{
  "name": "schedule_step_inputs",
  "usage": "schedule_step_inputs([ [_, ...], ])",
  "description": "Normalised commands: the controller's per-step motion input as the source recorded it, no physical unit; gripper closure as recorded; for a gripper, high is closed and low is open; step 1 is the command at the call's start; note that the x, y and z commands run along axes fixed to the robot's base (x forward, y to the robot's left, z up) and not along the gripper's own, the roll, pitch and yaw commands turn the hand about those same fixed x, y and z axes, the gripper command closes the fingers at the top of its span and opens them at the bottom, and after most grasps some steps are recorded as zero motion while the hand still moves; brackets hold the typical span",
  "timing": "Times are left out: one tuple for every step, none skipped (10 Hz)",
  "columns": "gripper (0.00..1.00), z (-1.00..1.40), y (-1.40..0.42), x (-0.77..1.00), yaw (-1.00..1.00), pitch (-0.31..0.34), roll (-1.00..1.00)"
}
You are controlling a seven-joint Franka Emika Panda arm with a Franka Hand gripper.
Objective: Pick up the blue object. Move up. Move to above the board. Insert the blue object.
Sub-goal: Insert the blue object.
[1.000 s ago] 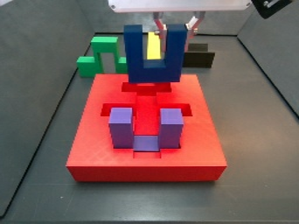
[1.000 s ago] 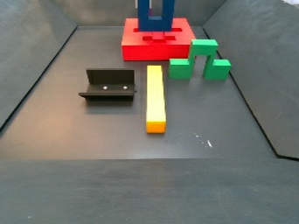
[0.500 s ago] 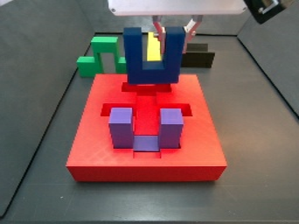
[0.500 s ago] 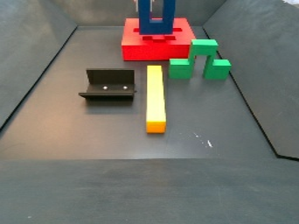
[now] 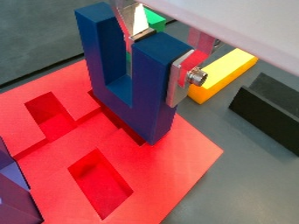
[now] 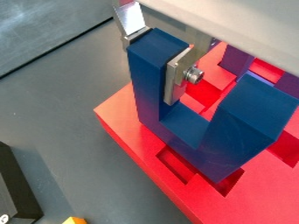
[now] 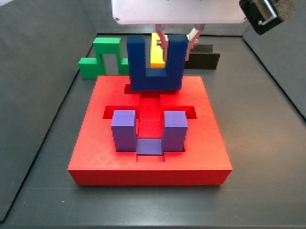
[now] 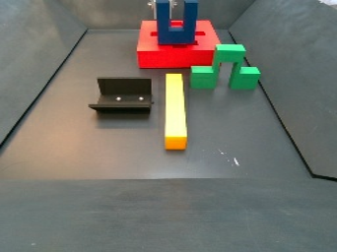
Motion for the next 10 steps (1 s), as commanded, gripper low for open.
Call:
schedule_step_inputs([
  [1.00,-0.01,0.00,-0.09,0.00,-0.036,-0.24],
  [1.00,0.00,0.06,-0.18,0.00,-0.021,-0.25],
  [1.00,0.00,0.07,-0.20,0.00,-0.044,-0.32],
  [1.00,0.00,0.07,-0.18,0.00,-0.063,-0.30],
  [1.00,-0.01,0.10,-0.16,0.00,-0.077,-0.22],
  [1.00,-0.03,0.09,-0.11,-0.01,-0.089,-0.15],
  [1.00,-0.06,0.00,-0.04,-0.06,-0.076,-0.01],
  [1.00,-0.03,0.00,0.00,-0.13,-0.041,0.06],
  [1.00,0.00,-0.09,0.00,-0.22,0.000,0.21],
  [1.00,0.00,-0.11,0.06,-0.29,0.033,0.20],
])
